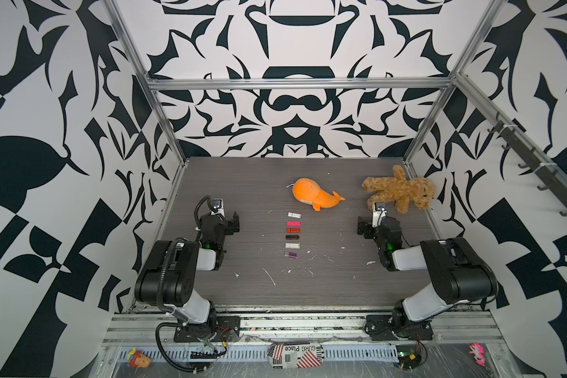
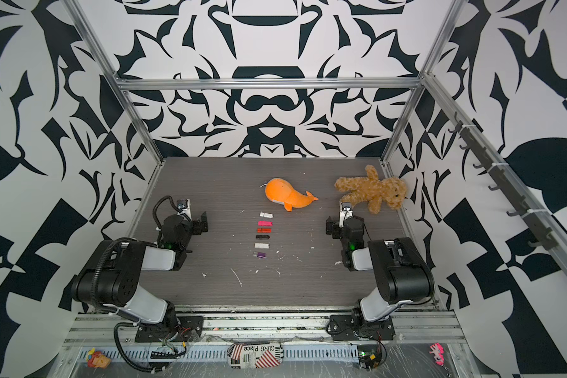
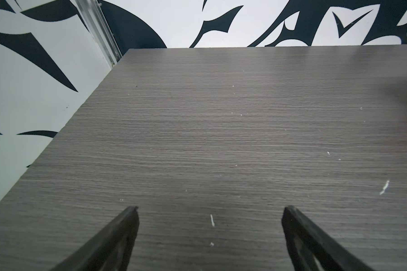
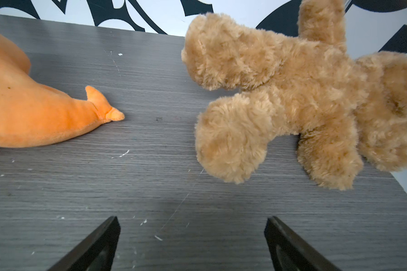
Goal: Close the usb drive cover
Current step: Reset both arms
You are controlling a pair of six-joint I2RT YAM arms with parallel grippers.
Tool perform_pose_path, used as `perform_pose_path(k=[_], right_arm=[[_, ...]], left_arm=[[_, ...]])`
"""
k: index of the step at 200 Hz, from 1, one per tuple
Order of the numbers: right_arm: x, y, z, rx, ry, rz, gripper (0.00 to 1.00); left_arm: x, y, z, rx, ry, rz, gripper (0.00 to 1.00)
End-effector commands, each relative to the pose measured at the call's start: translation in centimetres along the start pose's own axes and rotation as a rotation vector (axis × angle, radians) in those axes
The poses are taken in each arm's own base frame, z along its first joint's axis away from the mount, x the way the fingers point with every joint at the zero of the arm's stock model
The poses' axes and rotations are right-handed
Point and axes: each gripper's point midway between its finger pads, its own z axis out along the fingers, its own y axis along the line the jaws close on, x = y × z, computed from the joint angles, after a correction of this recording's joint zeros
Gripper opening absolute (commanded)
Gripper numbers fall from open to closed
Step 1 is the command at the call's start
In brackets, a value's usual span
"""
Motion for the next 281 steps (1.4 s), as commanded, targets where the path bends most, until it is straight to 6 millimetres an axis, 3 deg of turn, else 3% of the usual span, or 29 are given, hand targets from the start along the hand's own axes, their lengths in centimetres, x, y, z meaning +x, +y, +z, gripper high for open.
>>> perform_pose_path(k=[1,56,72,78,88,97,111,120,128,134,149,169,281], right_arm=[[-1.6,-0.3,0.1,0.018,-0.039,0.012,1.0],[-1.6,0.1,0.0,-0.002,-0.043,0.006,1.0],[-1.6,1.7,-0.5,-0.11,-0.062,-0.026,1.0],[-1.6,2.8,-1.1,-0.187,-0.088,-0.048,1.0],[-1.5,2.9,-2.0,-0.203,-0.128,-0.049,1.0],[-1.6,2.0,-1.9,-0.151,-0.141,-0.02,1.0],[-1.7,-1.7,-1.2,0.062,-0.111,0.072,1.0],[-1.5,-3.7,-1.0,0.178,-0.084,0.119,1.0],[-1.4,-2.8,-0.8,0.124,-0.072,0.088,1.0],[-1.6,-0.7,-0.7,0.002,-0.078,0.048,1.0],[-1.6,1.9,-0.8,-0.143,-0.086,-0.021,1.0],[-1.6,0.9,-0.5,-0.09,-0.068,0.008,1.0],[-1.5,1.2,0.0,-0.098,-0.048,-0.008,1.0]], left_arm=[[-0.6,-0.1,0.1,0.014,-0.016,-0.008,0.99],[-0.7,-0.1,0.0,0.016,-0.02,-0.008,0.99],[-0.6,-2.8,-0.2,0.171,-0.016,0.056,0.99],[-0.5,-3.0,-0.6,0.189,-0.022,0.058,0.99],[-0.5,-3.3,-1.1,0.208,-0.042,0.067,0.99],[-0.7,-2.2,-0.9,0.139,-0.06,0.044,0.99],[-0.8,1.5,-0.3,-0.078,-0.047,-0.043,0.99],[-0.5,1.1,-0.1,-0.047,-0.015,-0.045,0.99],[-0.4,-0.8,0.0,0.068,0.0,-0.005,0.99],[-0.5,-2.2,0.0,0.143,-0.006,0.041,0.99],[-0.6,-2.0,-0.2,0.137,-0.023,0.032,0.99],[-0.5,-2.1,0.0,0.139,-0.003,0.033,0.99],[-0.5,-2.0,-0.1,0.135,-0.008,0.034,0.99]])
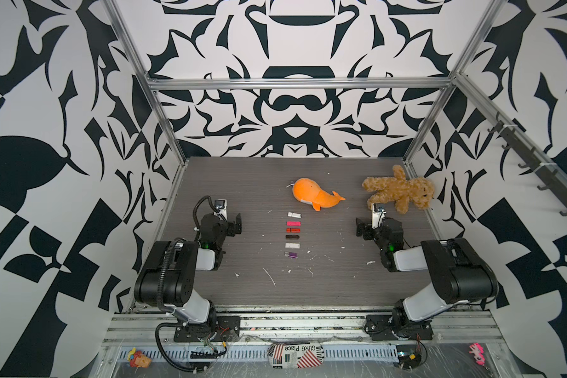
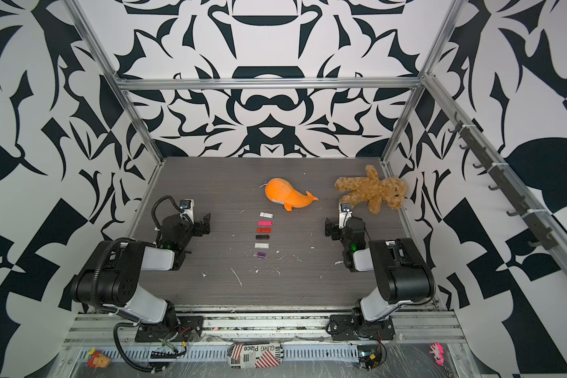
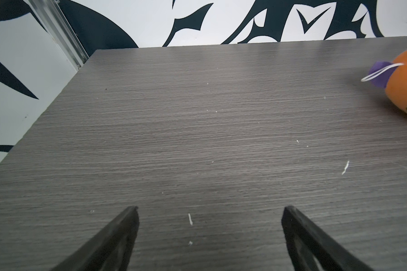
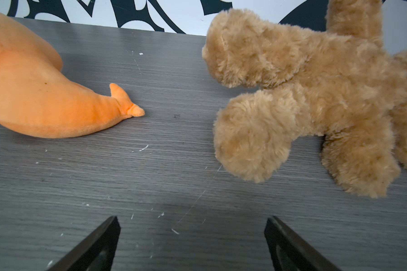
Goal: Close the usb drive cover
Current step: Reset both arms
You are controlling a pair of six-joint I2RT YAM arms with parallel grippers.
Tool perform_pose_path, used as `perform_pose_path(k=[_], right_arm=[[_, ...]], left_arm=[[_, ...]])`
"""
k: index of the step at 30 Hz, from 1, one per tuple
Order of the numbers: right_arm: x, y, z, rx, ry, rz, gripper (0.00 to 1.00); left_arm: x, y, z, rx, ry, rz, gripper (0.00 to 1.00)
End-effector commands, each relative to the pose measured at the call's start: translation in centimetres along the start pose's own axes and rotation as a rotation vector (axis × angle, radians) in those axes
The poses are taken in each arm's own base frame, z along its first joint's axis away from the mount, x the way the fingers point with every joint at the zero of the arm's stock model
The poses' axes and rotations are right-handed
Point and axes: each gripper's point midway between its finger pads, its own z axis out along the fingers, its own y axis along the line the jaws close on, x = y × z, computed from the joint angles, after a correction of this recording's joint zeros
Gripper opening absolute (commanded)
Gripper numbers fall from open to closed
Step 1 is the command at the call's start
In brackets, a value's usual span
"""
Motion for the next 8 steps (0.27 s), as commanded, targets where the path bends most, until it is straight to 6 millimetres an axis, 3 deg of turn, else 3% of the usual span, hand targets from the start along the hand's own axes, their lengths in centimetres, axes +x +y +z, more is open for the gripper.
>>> perform_pose_path(k=[1,8], right_arm=[[-1.9,0.1,0.3,-0.004,-0.047,-0.018,1.0],[-2.0,-1.0,0.3,0.055,-0.04,0.015,1.0]], left_arm=[[-0.8,-0.1,0.2,0.01,-0.016,0.009,0.99],[-0.8,-0.1,0.2,0.01,-0.016,0.009,0.99]])
